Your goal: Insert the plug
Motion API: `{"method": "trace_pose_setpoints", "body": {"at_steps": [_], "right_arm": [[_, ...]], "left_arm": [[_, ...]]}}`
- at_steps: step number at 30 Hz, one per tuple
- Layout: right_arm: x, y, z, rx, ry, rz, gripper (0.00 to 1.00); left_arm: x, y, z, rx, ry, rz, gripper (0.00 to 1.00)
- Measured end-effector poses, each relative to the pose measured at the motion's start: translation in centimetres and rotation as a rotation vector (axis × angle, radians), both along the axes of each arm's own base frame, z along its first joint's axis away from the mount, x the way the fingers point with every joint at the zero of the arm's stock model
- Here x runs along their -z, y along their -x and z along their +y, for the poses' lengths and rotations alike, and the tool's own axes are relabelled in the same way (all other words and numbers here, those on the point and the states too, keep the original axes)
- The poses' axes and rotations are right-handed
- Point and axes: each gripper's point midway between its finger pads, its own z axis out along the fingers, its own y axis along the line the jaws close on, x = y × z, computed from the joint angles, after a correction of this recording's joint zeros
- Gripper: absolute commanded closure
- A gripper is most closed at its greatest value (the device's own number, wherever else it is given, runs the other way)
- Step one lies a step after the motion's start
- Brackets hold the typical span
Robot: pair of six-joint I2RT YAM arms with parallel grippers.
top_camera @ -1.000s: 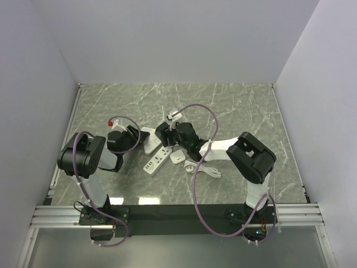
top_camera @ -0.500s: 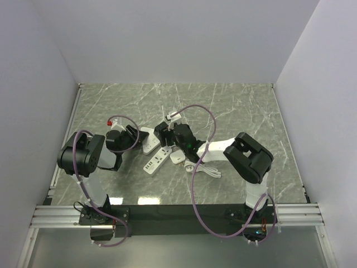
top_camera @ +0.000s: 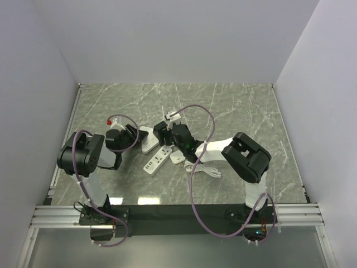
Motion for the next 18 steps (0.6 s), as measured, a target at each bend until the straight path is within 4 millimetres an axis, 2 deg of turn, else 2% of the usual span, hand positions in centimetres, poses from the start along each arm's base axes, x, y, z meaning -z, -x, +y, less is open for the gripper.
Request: {"method": "trace_pose_setpoints", "body": {"at_steps": [12,18], "right_arm": [[0.5,0.3,0.6,0.051,-0.011,-0.015,1.0],[1.6,0.4,1.0,0.057,0.004,-0.014,1.0]], "left_arm": [[0.1,-0.5,0.3,0.0,-0.009,-0.009,1.0],[0.0,-0.8,0.5,-0.005,-0.017,-0.02,1.0]]}}
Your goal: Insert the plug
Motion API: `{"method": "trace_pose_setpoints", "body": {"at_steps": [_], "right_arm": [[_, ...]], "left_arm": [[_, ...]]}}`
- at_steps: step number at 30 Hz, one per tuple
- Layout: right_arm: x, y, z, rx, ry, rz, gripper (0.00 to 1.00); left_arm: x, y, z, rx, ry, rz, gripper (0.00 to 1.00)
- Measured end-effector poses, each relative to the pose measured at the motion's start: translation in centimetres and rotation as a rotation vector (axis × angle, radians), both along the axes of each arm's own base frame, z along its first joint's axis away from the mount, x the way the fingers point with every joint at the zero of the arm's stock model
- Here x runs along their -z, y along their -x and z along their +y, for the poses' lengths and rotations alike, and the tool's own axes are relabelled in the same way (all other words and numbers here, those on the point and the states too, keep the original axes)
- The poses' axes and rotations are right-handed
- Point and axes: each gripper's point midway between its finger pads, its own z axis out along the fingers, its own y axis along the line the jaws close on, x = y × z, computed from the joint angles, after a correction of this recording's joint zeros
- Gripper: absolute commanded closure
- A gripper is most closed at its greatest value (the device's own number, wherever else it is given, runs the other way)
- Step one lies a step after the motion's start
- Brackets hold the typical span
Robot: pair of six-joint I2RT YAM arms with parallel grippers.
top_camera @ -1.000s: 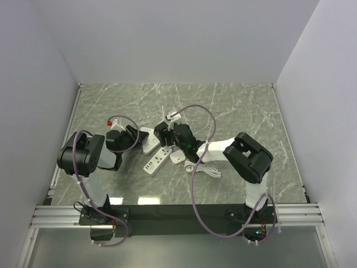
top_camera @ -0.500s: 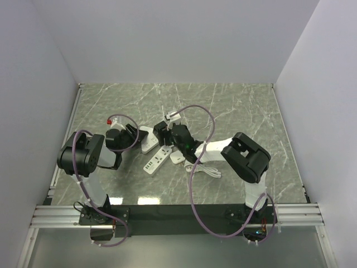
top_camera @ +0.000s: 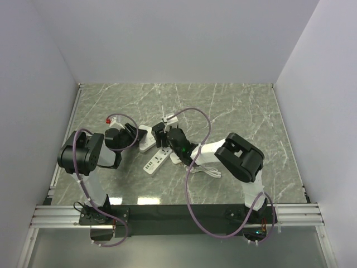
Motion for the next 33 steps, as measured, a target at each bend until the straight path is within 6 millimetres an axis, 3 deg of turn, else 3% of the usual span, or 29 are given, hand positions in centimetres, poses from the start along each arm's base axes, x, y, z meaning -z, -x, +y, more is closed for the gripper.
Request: {"method": "trace_pose_setpoints", "body": {"at_steps": [23,30,32,33], "right_arm": [[1.1,-0.8,1.6,-0.016,0.025,0.026,1.0],[-0.3,0.0,1.2,-0.036,0.018,0.037,1.0],[-0.6,0.7,0.6,-0.036,0.026,0.061,0.96],[-0.7,0.9,0.3,-0.034,0.032,0.072,0.9]], "left_arm": [[0.0,-0.8,1.2,-0.024,-0.025,-0.036,1.0],[-0.6,-0.6,1.0,0.001,-0.053,-0.061,1.0],[-0.6,-0.2,0.3,0.029,-0.052,-0.06,1.0],[-0.6,-0.1,0.0,0.041,-0.05,-0.056,1.0]]}}
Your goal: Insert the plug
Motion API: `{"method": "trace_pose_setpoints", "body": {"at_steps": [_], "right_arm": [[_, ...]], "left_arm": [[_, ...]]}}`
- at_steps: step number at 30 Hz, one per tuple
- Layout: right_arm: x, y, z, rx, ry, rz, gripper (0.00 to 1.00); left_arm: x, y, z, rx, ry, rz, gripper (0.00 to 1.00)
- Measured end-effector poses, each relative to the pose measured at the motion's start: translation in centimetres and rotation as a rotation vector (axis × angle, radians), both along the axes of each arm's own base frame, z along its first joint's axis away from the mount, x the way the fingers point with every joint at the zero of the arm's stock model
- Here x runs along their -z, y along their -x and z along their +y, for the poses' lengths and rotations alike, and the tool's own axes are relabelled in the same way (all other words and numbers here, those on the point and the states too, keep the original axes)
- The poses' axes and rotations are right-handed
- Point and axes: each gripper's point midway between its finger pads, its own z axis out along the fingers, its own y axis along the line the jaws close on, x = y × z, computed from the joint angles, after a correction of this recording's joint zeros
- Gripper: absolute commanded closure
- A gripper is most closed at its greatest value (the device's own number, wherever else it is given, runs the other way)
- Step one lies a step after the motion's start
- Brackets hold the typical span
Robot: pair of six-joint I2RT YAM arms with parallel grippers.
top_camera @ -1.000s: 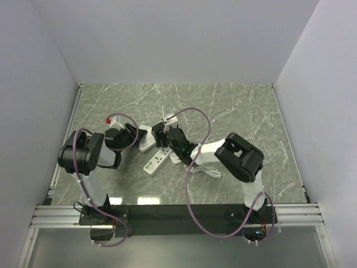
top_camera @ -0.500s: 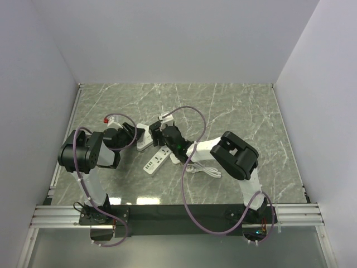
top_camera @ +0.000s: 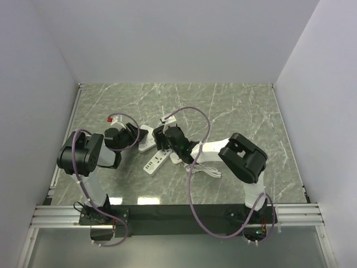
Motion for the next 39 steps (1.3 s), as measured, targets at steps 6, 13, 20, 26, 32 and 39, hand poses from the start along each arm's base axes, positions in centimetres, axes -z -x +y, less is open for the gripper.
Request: {"method": "trace_pose_setpoints", "body": {"at_steps": [6,13,20,26,32,39], "right_arm": [[-0.4,2.2,-1.9,0.002,0.062,0.074,0.28],[0.6,7.5,-3.5,-0.087,0.128,0.197,0.08],[-1.3,9.7,-5.5,-0.1,0.109,0.203,0.06],[-2.2,10.4,-8.5,-0.056,0.104,0.165,0.06],[0.3,10.7,-10.3,-0.035,0.16,0.184,0.07],[1.6,10.1,-10.0,-0.043,0.19,0.164,0.08]], "left_arm": [[0.3,1.4,-2.1,0.088,0.017,0.032,1.0],[0.6,2.4,-3.5,0.128,0.025,0.062,1.0],[0.5,2.4,-3.5,0.1,0.016,0.063,1.0],[0.3,2.7,-3.4,0.024,0.004,0.065,1.0],[0.3,3.3,-2.7,-0.059,0.006,0.073,1.0],[0.2,3.6,-1.7,-0.131,0.008,0.075,1.0]]}}
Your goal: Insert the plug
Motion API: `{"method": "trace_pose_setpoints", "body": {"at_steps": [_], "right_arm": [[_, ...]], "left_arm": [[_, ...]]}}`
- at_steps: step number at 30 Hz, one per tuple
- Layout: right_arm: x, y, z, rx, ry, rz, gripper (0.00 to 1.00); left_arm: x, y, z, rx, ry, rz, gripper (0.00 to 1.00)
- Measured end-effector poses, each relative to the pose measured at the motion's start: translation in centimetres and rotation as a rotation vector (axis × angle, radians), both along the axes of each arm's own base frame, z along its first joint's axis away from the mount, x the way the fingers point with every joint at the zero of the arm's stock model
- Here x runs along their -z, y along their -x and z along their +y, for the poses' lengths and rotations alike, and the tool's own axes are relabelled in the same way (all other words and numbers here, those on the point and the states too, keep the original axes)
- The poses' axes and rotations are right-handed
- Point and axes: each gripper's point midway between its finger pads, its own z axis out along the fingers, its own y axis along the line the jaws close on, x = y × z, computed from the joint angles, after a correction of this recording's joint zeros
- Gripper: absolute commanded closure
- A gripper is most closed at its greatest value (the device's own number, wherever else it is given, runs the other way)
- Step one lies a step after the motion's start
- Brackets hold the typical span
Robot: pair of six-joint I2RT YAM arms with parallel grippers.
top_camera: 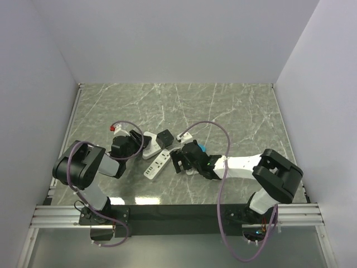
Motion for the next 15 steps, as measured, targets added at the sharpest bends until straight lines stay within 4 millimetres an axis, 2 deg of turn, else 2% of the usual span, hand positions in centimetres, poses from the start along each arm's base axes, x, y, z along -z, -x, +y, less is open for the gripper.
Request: {"method": "trace_pose_setpoints", "body": {"at_steps": [3,6,7,9,10,11,12,13,15], "right_arm": [[0.2,-0.3,0.2,-0.009,0.004,-0.016,0.09],[0.9,-0.6,0.4,-0.019,0.019,-0.019,0.09],[1.3,-0.6,0.5,-0.022,0.025,-0.019,0.09],[1.8,-0.7,0.5,-0.028,0.039,-0.021,0.12],[1.8,-0.9,0.7,-0.028,0.039,-0.026,0.14],[1.8,-1.1,0.9,-0.03,0.038,-0.03,0.17],[1.8,-1.2,1.0,-0.032,0.037,-0.033,0.24],[1.8,-1.3,1.1,-0.033,0.038,-0.037,0.29],[1.8,-1.5,1.0,-0.032,0.04,-0.043,0.41]], "left_arm": [[0.0,0.1,0.0,-0.013,-0.004,-0.001,0.98],[-0.1,0.1,0.0,-0.02,-0.008,0.0,0.84],[-0.1,0.1,0.0,-0.022,-0.01,0.001,0.68],[-0.2,0.2,0.1,-0.025,-0.012,0.003,0.51],[-0.2,0.3,0.2,-0.029,-0.014,0.004,0.37],[-0.2,0.4,0.3,-0.031,-0.018,0.007,0.31],[0.1,0.6,0.5,-0.038,-0.038,0.015,0.26],[0.6,0.9,0.8,-0.043,-0.055,0.033,0.17],[-0.1,0.8,0.9,-0.047,-0.061,0.012,0.14]]}}
